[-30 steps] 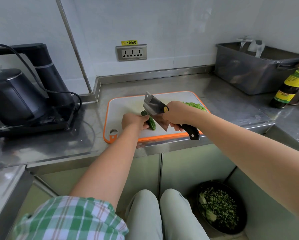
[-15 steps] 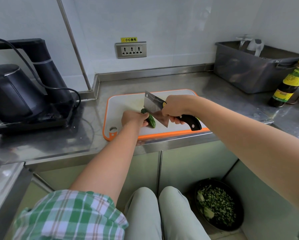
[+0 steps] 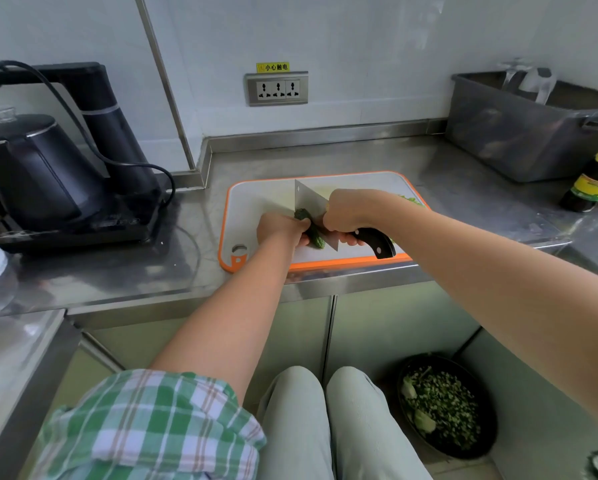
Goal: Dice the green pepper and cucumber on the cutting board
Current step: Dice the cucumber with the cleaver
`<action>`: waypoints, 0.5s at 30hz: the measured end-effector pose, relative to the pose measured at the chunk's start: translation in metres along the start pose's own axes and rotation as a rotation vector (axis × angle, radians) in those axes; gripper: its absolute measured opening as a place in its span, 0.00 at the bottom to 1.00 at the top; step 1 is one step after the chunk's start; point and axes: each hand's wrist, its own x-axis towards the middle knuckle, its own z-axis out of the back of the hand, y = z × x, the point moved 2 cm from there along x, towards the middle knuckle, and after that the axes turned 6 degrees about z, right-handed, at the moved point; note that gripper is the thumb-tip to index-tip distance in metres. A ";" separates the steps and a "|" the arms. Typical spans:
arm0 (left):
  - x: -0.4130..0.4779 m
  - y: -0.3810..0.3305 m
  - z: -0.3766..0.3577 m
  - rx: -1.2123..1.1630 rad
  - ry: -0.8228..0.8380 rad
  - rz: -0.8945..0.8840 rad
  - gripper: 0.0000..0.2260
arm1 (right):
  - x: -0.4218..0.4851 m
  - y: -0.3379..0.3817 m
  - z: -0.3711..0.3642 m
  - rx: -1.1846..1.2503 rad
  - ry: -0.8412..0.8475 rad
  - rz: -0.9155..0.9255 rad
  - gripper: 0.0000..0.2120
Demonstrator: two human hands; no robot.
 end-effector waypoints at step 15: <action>-0.017 -0.008 0.005 0.069 -0.027 -0.029 0.11 | 0.015 -0.016 -0.034 0.117 -0.201 0.043 0.08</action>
